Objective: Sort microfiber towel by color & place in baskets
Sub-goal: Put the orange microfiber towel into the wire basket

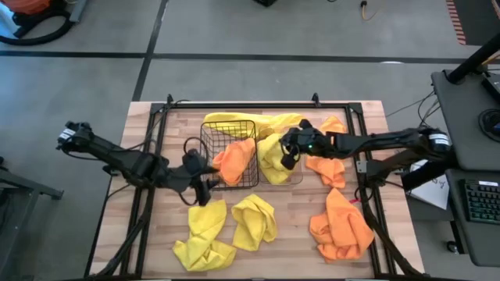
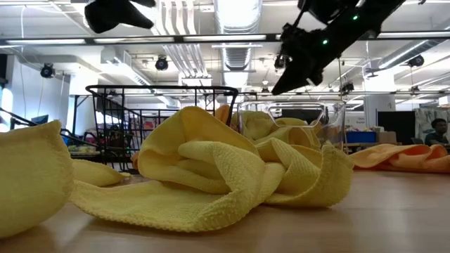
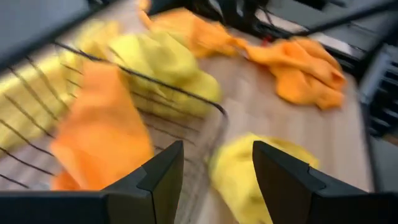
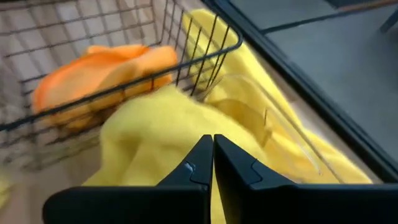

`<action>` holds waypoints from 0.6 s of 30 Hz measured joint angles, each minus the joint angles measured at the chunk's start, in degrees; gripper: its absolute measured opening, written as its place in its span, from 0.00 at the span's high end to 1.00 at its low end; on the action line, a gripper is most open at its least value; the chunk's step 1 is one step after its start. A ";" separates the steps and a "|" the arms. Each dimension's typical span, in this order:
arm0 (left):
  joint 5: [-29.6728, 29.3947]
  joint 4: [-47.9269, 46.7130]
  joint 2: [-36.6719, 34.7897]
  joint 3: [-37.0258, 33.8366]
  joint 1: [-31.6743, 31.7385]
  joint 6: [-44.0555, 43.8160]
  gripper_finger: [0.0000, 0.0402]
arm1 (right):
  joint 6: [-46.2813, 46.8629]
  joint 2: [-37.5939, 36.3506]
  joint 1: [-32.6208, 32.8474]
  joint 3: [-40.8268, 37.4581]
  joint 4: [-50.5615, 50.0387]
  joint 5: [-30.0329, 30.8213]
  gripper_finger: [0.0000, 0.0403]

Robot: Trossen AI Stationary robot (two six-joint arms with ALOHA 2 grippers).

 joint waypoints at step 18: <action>20.78 -4.97 13.60 0.43 -14.28 -30.58 0.56 | 7.27 -12.05 12.83 0.00 -5.20 -3.96 0.98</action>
